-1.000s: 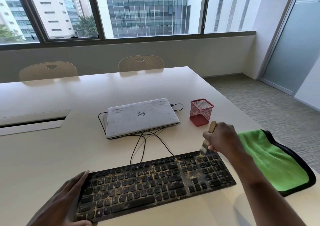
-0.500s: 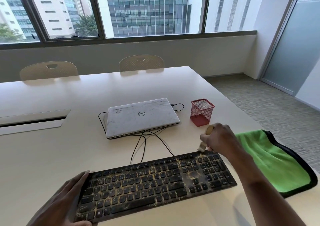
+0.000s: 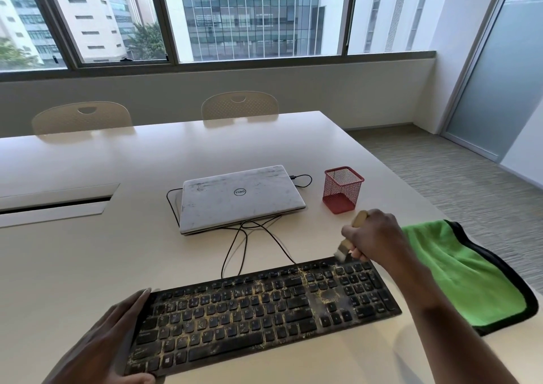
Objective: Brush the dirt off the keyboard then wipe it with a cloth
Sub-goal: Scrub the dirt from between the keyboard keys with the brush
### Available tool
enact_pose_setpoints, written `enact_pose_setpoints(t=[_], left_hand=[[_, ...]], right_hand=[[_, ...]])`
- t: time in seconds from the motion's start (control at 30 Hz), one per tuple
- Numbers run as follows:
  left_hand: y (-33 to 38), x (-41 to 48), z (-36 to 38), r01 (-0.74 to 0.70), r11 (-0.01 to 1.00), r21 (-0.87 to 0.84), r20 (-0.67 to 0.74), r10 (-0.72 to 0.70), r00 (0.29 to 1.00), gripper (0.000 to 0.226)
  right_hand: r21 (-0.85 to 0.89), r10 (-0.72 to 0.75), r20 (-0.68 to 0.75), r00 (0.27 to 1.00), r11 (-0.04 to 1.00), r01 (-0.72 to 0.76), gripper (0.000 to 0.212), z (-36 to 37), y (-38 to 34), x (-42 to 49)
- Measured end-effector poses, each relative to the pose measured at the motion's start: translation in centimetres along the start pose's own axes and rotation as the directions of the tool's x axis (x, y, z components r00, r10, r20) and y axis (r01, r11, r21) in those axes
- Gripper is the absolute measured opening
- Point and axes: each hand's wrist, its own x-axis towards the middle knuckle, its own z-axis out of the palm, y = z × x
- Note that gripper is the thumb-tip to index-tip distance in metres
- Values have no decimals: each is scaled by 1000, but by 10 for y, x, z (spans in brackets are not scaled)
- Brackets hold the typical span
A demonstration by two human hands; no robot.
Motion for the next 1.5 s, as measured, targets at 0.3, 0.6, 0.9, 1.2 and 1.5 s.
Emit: enact_pose_setpoints(t=[0.3, 0.6, 0.9, 1.2, 1.5], left_hand=[[1, -1, -6, -51, 996, -70, 53, 55, 997, 127], [3, -1, -9, -76, 994, -84, 72, 82, 994, 125], [5, -1, -8, -99, 990, -99, 53, 105, 993, 124], [5, -2, -8, -97, 991, -96, 59, 103, 993, 127], [5, -2, -9, -99, 992, -74, 23, 101, 995, 126]], right_hand=[[-13, 50, 37, 998, 999, -50, 23, 0, -5, -4], [14, 23, 86, 996, 1000, -24, 23, 2, -8, -9], [25, -15, 97, 995, 1000, 13, 22, 5, -7, -12], [61, -99, 117, 988, 994, 93, 20, 6, -3, -10], [111, -132, 227, 965, 988, 109, 15, -12, 1, -6]])
